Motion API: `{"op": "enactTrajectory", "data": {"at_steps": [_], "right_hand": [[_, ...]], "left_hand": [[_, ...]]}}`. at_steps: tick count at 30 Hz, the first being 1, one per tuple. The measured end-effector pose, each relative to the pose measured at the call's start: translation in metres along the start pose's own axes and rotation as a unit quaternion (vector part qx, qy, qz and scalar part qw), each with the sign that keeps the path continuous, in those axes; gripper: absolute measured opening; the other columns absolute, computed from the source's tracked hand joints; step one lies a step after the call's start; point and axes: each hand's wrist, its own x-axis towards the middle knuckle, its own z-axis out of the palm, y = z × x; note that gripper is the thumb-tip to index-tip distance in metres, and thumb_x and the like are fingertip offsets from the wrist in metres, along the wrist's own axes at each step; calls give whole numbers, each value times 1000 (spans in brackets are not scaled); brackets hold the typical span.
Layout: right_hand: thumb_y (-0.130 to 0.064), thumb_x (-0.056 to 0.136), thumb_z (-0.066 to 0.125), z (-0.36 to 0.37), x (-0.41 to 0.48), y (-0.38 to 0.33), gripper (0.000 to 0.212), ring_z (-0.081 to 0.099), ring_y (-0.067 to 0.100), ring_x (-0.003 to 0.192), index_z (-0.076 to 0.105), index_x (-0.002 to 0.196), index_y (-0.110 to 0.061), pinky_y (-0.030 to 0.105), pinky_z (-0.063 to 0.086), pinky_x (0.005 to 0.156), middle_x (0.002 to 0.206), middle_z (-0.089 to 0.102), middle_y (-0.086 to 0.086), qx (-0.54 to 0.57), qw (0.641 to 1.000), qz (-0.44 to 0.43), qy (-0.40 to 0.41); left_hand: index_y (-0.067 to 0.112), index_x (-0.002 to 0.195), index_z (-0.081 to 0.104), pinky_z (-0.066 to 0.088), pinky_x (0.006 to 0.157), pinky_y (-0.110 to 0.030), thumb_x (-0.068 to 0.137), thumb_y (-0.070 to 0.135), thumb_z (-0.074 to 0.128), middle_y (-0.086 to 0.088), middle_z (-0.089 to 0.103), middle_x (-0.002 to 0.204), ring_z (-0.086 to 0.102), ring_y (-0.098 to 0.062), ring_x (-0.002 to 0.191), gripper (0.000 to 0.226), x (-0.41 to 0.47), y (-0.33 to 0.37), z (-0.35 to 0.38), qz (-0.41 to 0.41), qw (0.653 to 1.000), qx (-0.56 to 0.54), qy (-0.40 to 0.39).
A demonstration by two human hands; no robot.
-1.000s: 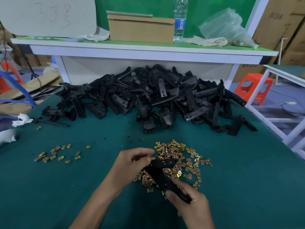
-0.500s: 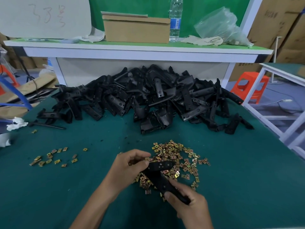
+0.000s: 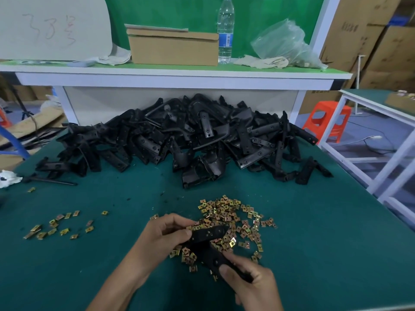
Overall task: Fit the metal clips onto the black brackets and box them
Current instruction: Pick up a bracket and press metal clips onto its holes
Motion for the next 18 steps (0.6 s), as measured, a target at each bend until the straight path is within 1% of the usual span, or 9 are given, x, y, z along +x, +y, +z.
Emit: {"op": "enactTrajectory", "data": {"at_steps": [2, 4, 7, 9, 10, 13, 16, 18], "right_hand": [[-22, 80, 86, 1, 0, 0, 30, 55, 20, 46, 79, 93, -49, 24, 44, 48, 74, 76, 6, -4, 1000, -2, 2], [-22, 80, 86, 1, 0, 0, 30, 55, 19, 46, 80, 92, -48, 24, 44, 47, 73, 76, 7, -7, 1000, -3, 3], [-22, 80, 86, 1, 1, -1, 28, 54, 19, 46, 80, 92, -47, 23, 42, 47, 71, 75, 6, -3, 1000, 2, 1], [-21, 81, 85, 1, 1, -3, 25, 53, 20, 46, 81, 93, -43, 23, 42, 46, 72, 76, 6, 5, 1000, 6, -2], [-21, 81, 85, 0, 1, -3, 24, 53, 21, 46, 82, 93, -42, 23, 42, 46, 73, 76, 7, 7, 1000, 7, -4], [-22, 81, 84, -1, 1, -3, 24, 53, 22, 45, 82, 93, -42, 23, 42, 46, 68, 74, 8, 11, 1000, 6, -2], [-24, 81, 83, -2, 2, -3, 23, 53, 21, 43, 81, 92, -44, 23, 42, 45, 63, 71, 10, 8, 1000, 2, -4], [-24, 81, 84, -2, 2, -3, 23, 55, 22, 43, 81, 93, -44, 23, 43, 45, 64, 72, 7, -9, 1000, 1, -2]], "left_hand": [[25, 90, 80, 53, 76, -21, 90, 2, 70, -8, 75, 97, 68, -14, 86, 26, -2, -2, -1, 6, 1000, 1, 1], [28, 92, 80, 52, 77, -21, 90, 4, 71, -6, 75, 99, 68, -13, 88, 26, -4, -4, -3, 11, 1000, 16, 6], [41, 100, 76, 50, 79, -15, 88, 11, 76, 4, 75, 102, 68, -9, 91, 32, -8, -8, -4, 28, 997, 66, 0], [52, 106, 70, 48, 81, -11, 83, 19, 82, 13, 73, 104, 67, -4, 96, 42, -9, -10, -4, 50, 992, 117, -10], [55, 108, 67, 48, 83, -12, 81, 22, 84, 17, 72, 105, 66, -2, 99, 45, -9, -11, -3, 62, 988, 138, -6], [54, 110, 65, 48, 89, -19, 80, 29, 86, 22, 71, 108, 64, 2, 106, 45, -6, -14, 0, 88, 982, 168, 16], [53, 107, 67, 47, 84, -14, 82, 30, 83, 23, 72, 105, 65, 2, 104, 37, -3, -15, 2, 111, 978, 174, 12], [54, 106, 67, 48, 86, -19, 85, 34, 80, 25, 71, 104, 64, 4, 104, 32, -2, -18, 2, 112, 975, 194, 9]]}}
